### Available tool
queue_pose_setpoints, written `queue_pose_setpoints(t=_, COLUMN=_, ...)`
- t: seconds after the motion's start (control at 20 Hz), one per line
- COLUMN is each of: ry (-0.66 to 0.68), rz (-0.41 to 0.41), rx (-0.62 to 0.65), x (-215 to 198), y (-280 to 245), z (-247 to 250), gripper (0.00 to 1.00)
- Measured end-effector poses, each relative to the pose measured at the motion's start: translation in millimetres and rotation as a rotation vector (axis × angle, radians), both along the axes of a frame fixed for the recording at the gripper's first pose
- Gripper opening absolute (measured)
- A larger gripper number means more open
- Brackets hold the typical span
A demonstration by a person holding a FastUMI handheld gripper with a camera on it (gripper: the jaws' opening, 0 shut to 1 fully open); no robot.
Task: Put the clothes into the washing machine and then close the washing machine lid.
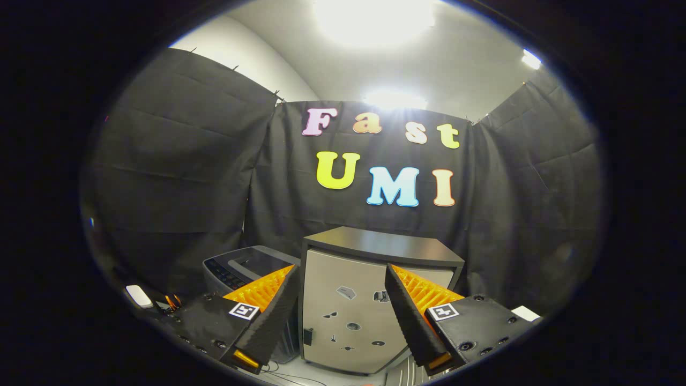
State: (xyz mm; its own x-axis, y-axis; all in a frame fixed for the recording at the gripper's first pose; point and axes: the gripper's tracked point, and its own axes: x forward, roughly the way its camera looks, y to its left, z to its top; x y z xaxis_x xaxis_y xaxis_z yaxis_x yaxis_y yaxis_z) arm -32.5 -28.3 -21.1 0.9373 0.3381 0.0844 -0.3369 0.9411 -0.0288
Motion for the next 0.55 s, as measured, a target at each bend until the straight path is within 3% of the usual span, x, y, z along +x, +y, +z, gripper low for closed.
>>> queue_pose_setpoints(t=0.55, ry=0.057, rz=-0.039, rx=-0.004, x=15.7, y=-19.1, z=-13.5, gripper=0.99)
